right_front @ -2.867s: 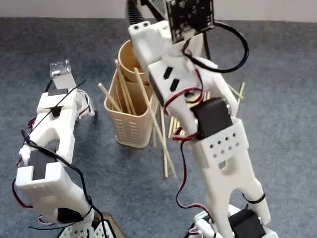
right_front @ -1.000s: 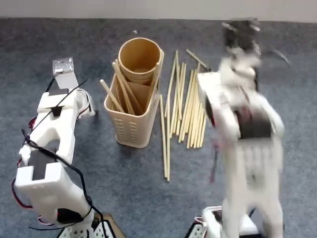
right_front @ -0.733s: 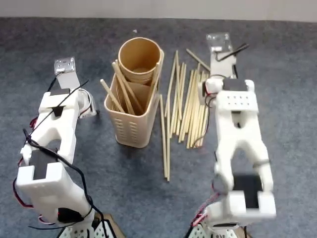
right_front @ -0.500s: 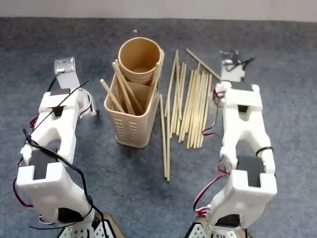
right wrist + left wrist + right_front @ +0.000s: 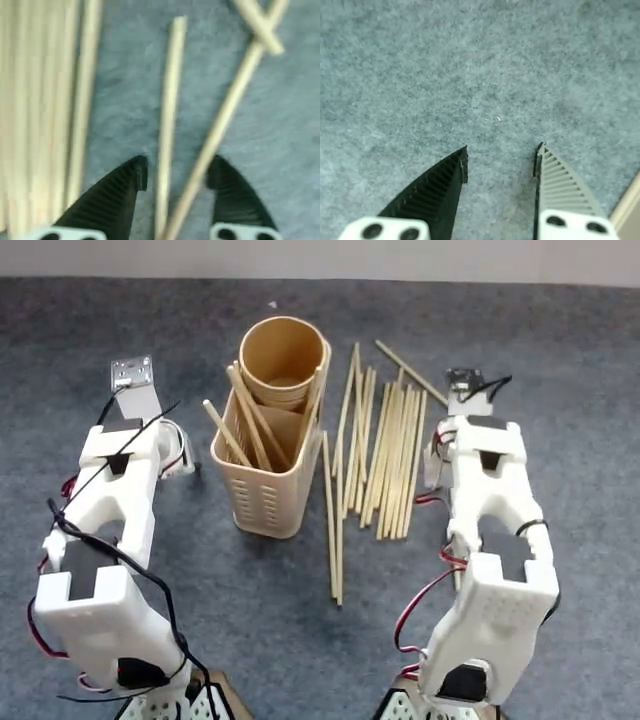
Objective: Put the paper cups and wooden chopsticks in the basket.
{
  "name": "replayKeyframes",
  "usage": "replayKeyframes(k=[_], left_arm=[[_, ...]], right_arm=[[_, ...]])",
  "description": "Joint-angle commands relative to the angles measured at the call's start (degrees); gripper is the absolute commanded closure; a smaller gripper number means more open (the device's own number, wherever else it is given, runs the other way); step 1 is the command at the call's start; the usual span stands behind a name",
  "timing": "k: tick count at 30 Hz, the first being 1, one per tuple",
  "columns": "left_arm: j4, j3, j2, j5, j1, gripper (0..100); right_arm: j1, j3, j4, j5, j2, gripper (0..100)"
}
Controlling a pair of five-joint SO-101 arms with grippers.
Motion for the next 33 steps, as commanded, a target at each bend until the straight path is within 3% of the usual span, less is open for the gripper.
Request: replayKeyframes(k=[1,5,9,19,24,33], left_arm=[[-0.26,-0.40,-0.40,-0.44,0.84,78],[-0.44,-0.40,-0.40,-0.44,0.84,78],[-0.44,-0.40,-0.40,-0.44,0.84,78],[-0.53,-0.40,-0.40,-0.44,0.84,78],[-0.35,-0.31,-0.40,-0.44,0.84,78],[-0.53,-0.31,-0.40,-0.53,0.75,78]], right_arm=[[0.92,-1.71,0.31,0.62,0.40,97.8],[0.48,-1.80,0.40,0.18,-4.18,99.3],[-0.84,-1.80,2.51,-2.55,-19.82,99.3],[-15.60,-1.71,2.95,-3.87,-65.10,99.3],[-21.23,-1.71,-7.25,-3.87,-71.08,99.3],[-32.40,2.95,-28.09,-8.62,-68.62,99.3]])
